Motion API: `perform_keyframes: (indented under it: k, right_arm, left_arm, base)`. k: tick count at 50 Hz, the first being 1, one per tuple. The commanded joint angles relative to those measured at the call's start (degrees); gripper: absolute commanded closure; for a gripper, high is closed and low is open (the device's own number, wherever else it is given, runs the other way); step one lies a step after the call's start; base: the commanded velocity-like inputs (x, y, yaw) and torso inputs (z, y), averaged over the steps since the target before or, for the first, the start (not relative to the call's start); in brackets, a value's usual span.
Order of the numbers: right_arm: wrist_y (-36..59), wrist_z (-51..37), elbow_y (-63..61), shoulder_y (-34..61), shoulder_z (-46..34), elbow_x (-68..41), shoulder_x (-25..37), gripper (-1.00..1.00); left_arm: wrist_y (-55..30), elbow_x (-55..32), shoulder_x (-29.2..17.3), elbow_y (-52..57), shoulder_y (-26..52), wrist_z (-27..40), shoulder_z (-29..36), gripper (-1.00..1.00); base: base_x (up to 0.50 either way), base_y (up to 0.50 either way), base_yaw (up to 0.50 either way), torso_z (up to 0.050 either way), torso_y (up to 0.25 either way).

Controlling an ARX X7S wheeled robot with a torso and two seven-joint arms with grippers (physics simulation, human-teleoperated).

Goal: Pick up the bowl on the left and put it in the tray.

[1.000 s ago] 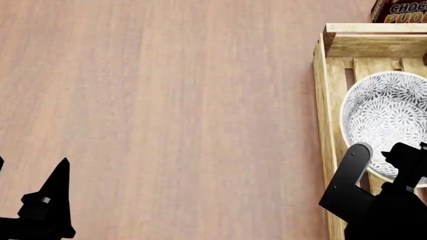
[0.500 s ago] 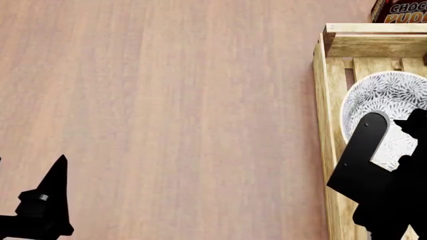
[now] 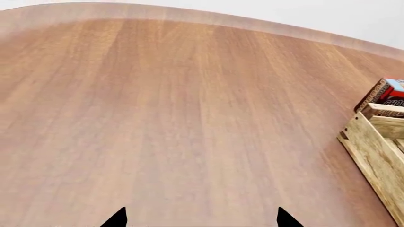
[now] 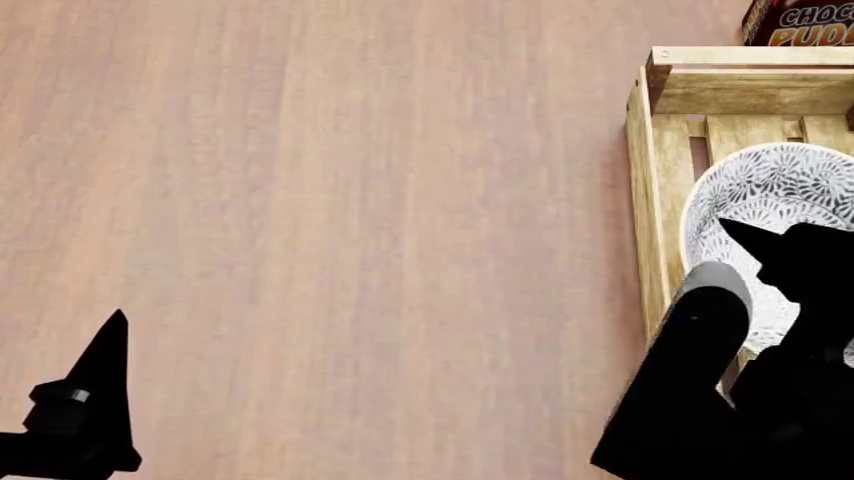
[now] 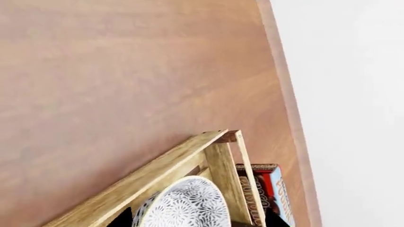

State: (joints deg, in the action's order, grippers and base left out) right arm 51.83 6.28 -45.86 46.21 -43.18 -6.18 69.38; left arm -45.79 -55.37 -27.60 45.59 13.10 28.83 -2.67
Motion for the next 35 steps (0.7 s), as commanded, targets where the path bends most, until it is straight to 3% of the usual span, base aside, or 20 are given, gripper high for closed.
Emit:
perform_keyframes:
  k: [1, 4, 10, 12, 13, 14, 16, 20, 22, 28, 32, 35]
  right_arm:
    - [-1.3, -17.7, -12.0, -12.6, 5.7, -6.4, 2.7, -1.0]
    - [-3.7, -23.9, -13.3, -17.2, 7.6, -9.3, 3.3, -1.0]
    - [-17.3, -39.9, -9.0, -29.6, 13.4, -17.6, 3.6, -1.0]
    - [-26.9, -45.8, -4.9, -35.9, 15.1, -19.8, 1.2, -1.0]
    - [-27.3, -45.9, -4.7, -36.2, 15.2, -19.8, 1.5, -1.0]
    - [-34.9, -48.9, 0.0, -40.8, 14.5, -17.9, -2.6, -1.0]
    - [-40.6, -50.7, 3.2, -43.5, 14.3, -16.0, -4.9, -1.0]
    - [-52.2, -50.5, 9.5, -47.4, 13.7, -15.5, -10.0, -1.0]
    - [-62.7, -48.5, 14.8, -49.8, 13.5, -15.4, -14.1, -1.0]
    - [-73.4, -44.4, 26.4, -51.4, 11.2, -15.5, -22.2, -1.0]
    - [-82.4, -36.8, 39.8, -51.6, 8.4, -20.1, -30.2, -1.0]
    - [-84.3, -32.5, 41.2, -51.6, 6.9, -23.8, -30.8, -1.0]
  left_arm:
    - [0.5, -0.3, -0.3, 0.2, -0.7, 0.1, -0.4, -1.0]
    - [0.8, -0.1, -0.4, 0.2, -1.1, 0.0, -0.4, -1.0]
    - [3.5, 3.4, 0.0, -0.6, -3.1, -2.0, 0.5, -1.0]
    - [5.5, 5.7, 0.3, -0.9, -4.3, -3.1, 0.8, -1.0]
    - [5.5, 5.7, 0.3, -0.9, -4.4, -3.1, 0.9, -1.0]
    - [7.0, 6.9, 0.5, -1.1, -5.4, -4.0, 0.9, -1.0]
    - [8.2, 8.2, 0.5, -1.2, -6.2, -4.7, 1.2, -1.0]
    - [12.6, 12.5, 1.1, -2.7, -9.3, -7.3, 2.1, -1.0]
    - [16.7, 15.0, 2.3, -5.1, -10.8, -9.3, 2.2, -1.0]
    - [24.1, 19.8, 3.9, -8.7, -14.1, -13.4, 3.3, -1.0]
    - [30.8, 22.8, 6.6, -19.5, -15.5, -18.6, 5.0, -1.0]
    - [33.4, 23.6, 7.1, -23.4, -16.5, -21.3, 5.7, -1.0]
  base:
    - [0.0, 0.0, 0.0, 0.0, 0.0]
    - [0.0, 0.0, 0.0, 0.0, 0.0]
    - [0.0, 0.0, 0.0, 0.0, 0.0]
    - [0.0, 0.0, 0.0, 0.0, 0.0]
    - [0.0, 0.0, 0.0, 0.0, 0.0]
    - [0.0, 0.0, 0.0, 0.0, 0.0]
    - [0.0, 0.0, 0.0, 0.0, 0.0]
    - [0.0, 0.0, 0.0, 0.0, 0.0]
    - [0.0, 0.0, 0.0, 0.0, 0.0]
    - [0.0, 0.0, 0.0, 0.0, 0.0]
    - [0.0, 0.0, 0.0, 0.0, 0.0]
    - [0.0, 0.0, 0.0, 0.0, 0.0]
